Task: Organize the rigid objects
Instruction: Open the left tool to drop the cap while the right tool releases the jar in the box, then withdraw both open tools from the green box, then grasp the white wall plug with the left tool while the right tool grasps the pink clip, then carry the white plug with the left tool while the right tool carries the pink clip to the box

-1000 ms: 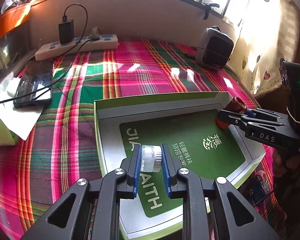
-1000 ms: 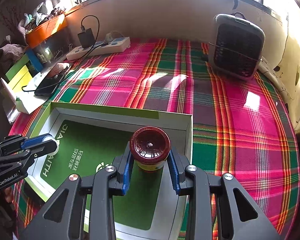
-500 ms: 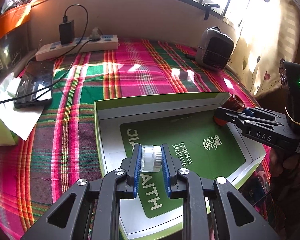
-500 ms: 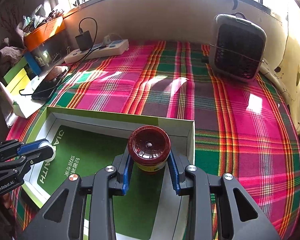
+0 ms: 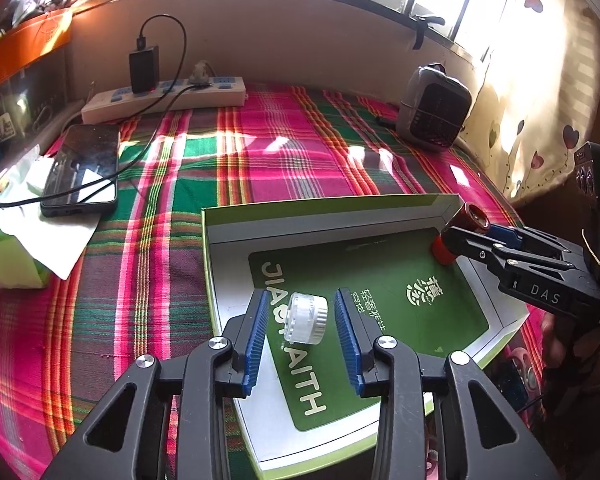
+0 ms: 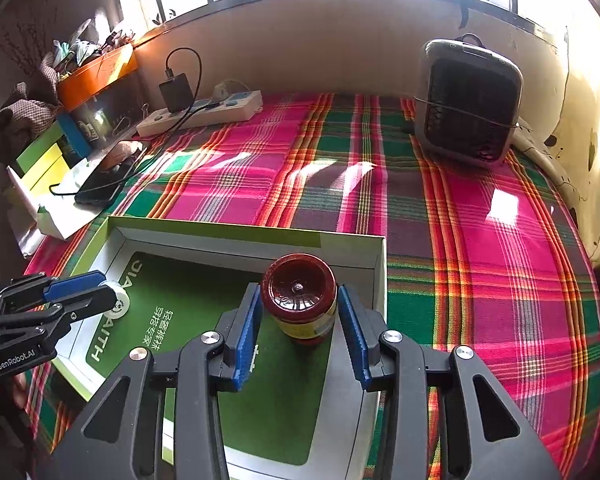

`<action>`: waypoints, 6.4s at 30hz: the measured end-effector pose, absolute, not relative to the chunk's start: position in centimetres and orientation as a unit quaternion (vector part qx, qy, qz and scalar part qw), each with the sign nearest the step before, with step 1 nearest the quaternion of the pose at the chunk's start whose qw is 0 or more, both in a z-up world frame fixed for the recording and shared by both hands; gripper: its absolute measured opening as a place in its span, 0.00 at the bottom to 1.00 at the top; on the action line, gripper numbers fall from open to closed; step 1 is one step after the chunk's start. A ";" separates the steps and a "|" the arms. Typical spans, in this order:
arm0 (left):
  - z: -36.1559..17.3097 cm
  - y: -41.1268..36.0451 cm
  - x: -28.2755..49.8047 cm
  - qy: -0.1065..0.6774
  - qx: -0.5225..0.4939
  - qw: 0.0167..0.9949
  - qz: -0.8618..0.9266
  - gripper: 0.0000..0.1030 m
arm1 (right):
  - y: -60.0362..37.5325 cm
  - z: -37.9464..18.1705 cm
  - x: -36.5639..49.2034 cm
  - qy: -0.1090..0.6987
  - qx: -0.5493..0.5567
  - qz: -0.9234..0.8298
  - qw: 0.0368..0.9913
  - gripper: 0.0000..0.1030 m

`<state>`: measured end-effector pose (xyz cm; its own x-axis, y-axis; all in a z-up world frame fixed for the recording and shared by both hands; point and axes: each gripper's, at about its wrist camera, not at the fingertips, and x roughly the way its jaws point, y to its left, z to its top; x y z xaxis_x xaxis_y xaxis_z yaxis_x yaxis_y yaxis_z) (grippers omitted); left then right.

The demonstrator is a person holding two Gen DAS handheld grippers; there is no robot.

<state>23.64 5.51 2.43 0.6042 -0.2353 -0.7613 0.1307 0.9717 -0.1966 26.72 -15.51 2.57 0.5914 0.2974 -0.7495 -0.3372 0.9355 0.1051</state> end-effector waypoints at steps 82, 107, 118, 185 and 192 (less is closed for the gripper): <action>0.5 2.7 5.9 0.439 -0.031 0.890 -0.122 0.40 | -21.4 0.7 12.5 0.407 -0.002 0.114 0.906 0.54; 0.3 3.0 6.5 0.437 -0.008 0.896 -0.073 0.40 | -21.2 -0.2 13.6 0.432 -0.039 0.092 0.896 0.54; 0.2 3.1 6.5 0.430 -0.012 0.901 -0.061 0.39 | -21.3 -0.2 13.5 0.431 -0.036 0.089 0.897 0.50; 4.3 3.5 8.2 0.391 -0.037 0.916 -0.079 0.31 | -21.0 3.5 12.4 0.392 -0.024 0.121 0.911 0.18; 5.2 3.4 9.7 0.382 -0.029 0.920 -0.082 0.31 | -20.1 4.8 13.1 0.381 -0.030 0.134 0.914 0.18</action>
